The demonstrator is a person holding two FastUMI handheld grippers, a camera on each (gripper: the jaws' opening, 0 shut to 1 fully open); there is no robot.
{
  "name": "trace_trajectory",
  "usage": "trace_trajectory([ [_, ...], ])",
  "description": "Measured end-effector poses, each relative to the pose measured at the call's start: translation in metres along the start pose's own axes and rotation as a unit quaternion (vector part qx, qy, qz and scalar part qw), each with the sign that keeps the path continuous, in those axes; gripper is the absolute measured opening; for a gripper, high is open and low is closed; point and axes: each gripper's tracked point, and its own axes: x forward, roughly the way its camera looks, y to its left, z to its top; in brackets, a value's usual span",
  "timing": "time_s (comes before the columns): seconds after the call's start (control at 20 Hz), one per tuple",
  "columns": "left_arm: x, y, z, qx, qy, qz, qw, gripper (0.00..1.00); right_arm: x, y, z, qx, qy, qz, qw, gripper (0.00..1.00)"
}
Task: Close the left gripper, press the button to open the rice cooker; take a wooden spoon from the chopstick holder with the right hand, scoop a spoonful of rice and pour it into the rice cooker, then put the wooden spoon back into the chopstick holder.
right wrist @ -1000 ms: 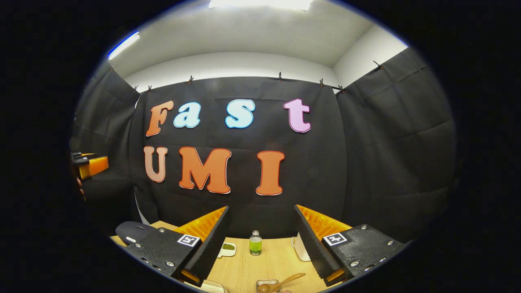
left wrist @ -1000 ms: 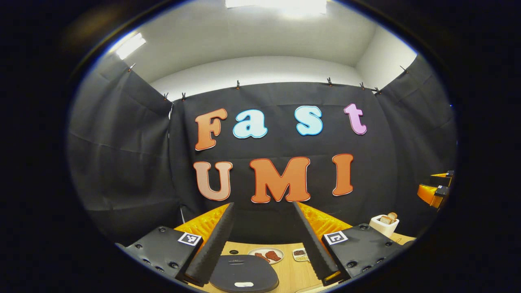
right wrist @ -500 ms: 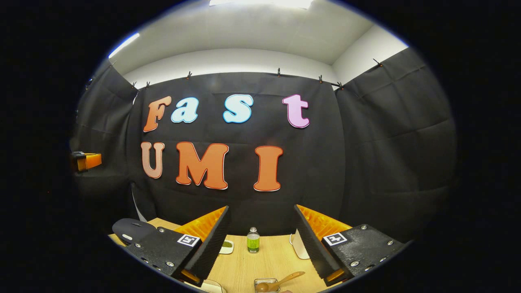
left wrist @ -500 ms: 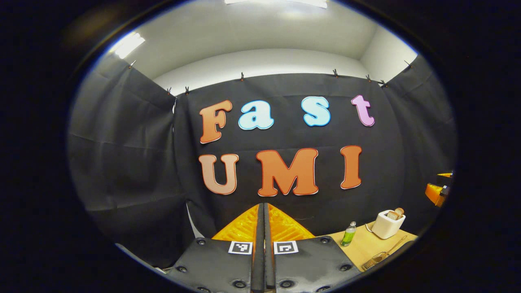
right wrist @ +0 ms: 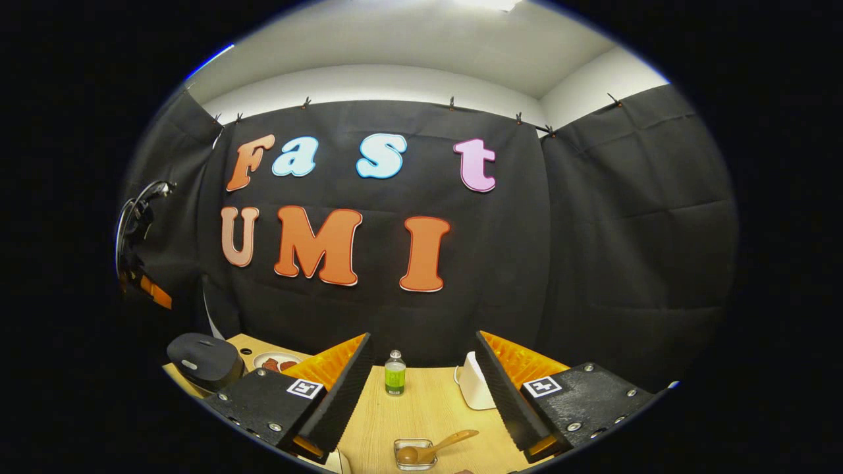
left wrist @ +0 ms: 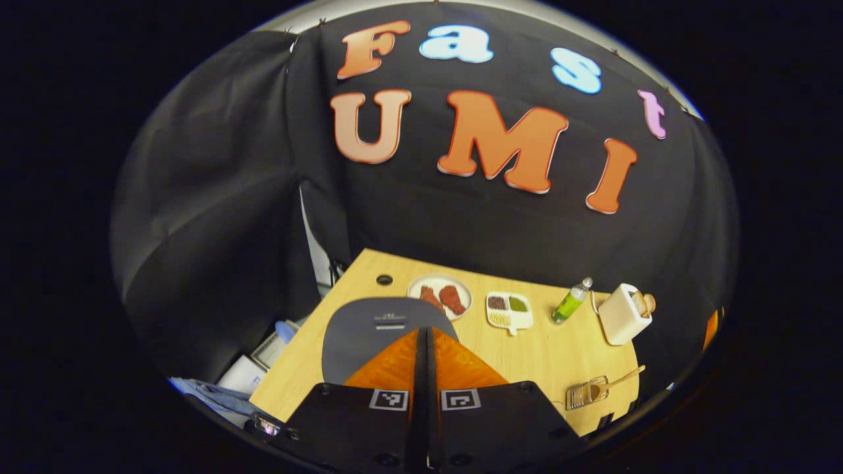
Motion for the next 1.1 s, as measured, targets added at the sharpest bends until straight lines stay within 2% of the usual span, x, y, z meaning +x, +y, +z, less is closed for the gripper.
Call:
trace_trajectory([
  [0.15, 0.027, 0.006, -0.035, -0.029, 0.083, 0.001, 0.996, 0.04, -0.002, -0.005, -0.011, 0.009, 0.016, -0.008, 1.0, 0.95],
  [0.25, 0.036, 0.01, -0.061, -0.046, 0.146, -0.002, 0.988, 0.05, -0.001, -0.009, -0.017, 0.012, 0.025, -0.014, 1.0, 0.95],
  [0.3, 0.042, 0.01, -0.075, -0.057, 0.175, -0.005, 0.983, 0.01, -0.001, -0.011, -0.02, 0.013, 0.029, -0.016, 0.999, 0.95],
  [0.35, 0.047, 0.012, -0.086, -0.064, 0.201, -0.006, 0.977, 0.05, -0.001, -0.013, -0.023, 0.012, 0.032, -0.019, 0.999, 0.95],
  [0.45, 0.059, 0.02, -0.101, -0.072, 0.232, 0.001, 0.97, 0.02, 0.0, -0.016, -0.03, 0.011, 0.04, -0.025, 0.999, 0.95],
  [0.5, 0.065, 0.024, -0.107, -0.075, 0.244, 0.006, 0.967, 0.05, 0.001, -0.018, -0.033, 0.01, 0.043, -0.028, 0.999, 0.95],
  [0.7, 0.078, 0.031, -0.127, -0.087, 0.274, 0.016, 0.958, 0.05, -0.001, -0.026, -0.047, 0.011, 0.062, -0.041, 0.997, 0.93],
  [0.8, 0.085, 0.03, -0.121, -0.087, 0.262, 0.014, 0.961, 0.02, 0.0, -0.027, -0.056, 0.014, 0.074, -0.045, 0.996, 0.93],
  [0.85, 0.083, 0.032, -0.126, -0.092, 0.272, 0.016, 0.958, 0.05, 0.0, -0.027, -0.06, 0.016, 0.082, -0.046, 0.995, 0.93],
  [0.95, 0.084, 0.033, -0.126, -0.104, 0.264, 0.017, 0.959, 0.08, 0.001, -0.027, -0.069, 0.021, 0.091, -0.049, 0.994, 0.95],
  [1.0, 0.082, 0.034, -0.128, -0.107, 0.259, 0.014, 0.96, 0.05, 0.0, -0.028, -0.072, 0.025, 0.095, -0.05, 0.994, 0.95],
  [1.05, 0.085, 0.034, -0.126, -0.106, 0.239, 0.014, 0.965, 0.02, 0.001, -0.027, -0.075, 0.03, 0.1, -0.049, 0.993, 0.95],
  [1.1, 0.083, 0.032, -0.129, -0.101, 0.237, 0.012, 0.966, 0.05, 0.001, -0.026, -0.078, 0.035, 0.104, -0.046, 0.993, 0.95],
])
